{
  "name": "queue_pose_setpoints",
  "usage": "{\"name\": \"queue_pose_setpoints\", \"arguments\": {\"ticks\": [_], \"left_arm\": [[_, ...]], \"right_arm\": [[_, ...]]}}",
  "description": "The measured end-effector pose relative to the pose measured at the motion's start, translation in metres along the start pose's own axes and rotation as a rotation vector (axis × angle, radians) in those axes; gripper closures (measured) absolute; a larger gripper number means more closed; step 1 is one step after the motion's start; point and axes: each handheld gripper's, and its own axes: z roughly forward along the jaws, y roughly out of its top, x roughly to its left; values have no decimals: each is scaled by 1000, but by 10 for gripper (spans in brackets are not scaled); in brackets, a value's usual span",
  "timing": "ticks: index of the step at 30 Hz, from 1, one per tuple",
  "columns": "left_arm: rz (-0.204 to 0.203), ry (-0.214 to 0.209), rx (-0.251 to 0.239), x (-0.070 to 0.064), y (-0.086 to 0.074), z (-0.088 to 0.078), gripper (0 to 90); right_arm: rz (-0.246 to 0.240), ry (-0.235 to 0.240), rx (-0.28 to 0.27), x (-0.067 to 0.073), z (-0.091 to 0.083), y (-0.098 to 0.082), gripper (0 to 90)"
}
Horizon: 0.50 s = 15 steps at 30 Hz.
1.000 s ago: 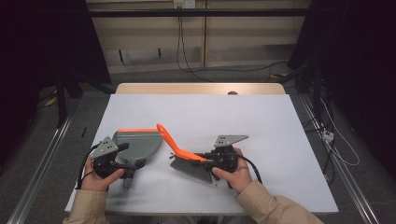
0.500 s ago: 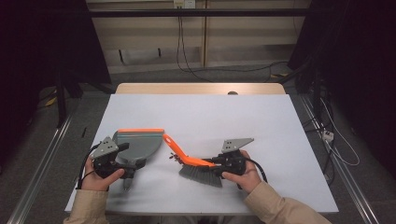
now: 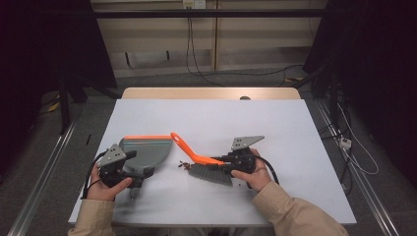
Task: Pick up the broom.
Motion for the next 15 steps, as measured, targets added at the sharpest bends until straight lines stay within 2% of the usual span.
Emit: {"name": "queue_pose_setpoints", "arguments": {"ticks": [8, 11, 15], "left_arm": [[2, -3, 1, -1, 0, 1, 60], [3, -4, 1, 0, 0, 0, 60], [5, -7, -1, -1, 0, -1, 60]], "right_arm": [[12, 15, -38, 9, -4, 5, 712], [18, -14, -55, 15, -11, 7, 712], [18, -107, -78, 23, -25, 10, 711]]}}
